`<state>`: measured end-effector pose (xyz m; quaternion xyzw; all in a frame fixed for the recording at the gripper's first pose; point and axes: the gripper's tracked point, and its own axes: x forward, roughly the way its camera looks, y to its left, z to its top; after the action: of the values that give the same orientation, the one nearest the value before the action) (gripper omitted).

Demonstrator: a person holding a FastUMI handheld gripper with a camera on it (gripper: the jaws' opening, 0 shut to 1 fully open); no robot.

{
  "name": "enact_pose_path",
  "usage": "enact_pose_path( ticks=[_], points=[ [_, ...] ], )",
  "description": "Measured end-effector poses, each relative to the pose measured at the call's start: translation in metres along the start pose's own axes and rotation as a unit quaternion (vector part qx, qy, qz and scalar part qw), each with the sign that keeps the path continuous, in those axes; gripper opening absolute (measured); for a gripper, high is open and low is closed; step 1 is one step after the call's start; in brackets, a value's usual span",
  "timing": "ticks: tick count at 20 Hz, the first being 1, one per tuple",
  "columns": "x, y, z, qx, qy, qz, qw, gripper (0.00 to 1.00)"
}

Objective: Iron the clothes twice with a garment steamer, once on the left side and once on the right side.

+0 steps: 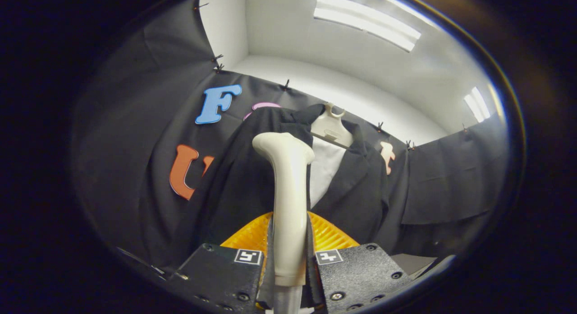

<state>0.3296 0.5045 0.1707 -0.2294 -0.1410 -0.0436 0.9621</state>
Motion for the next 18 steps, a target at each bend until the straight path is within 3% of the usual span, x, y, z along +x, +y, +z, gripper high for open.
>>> enact_pose_path(
  ticks=[18],
  points=[
    [-0.063,0.007,-0.093,0.008,0.103,0.020,0.994,0.30]
  ],
)
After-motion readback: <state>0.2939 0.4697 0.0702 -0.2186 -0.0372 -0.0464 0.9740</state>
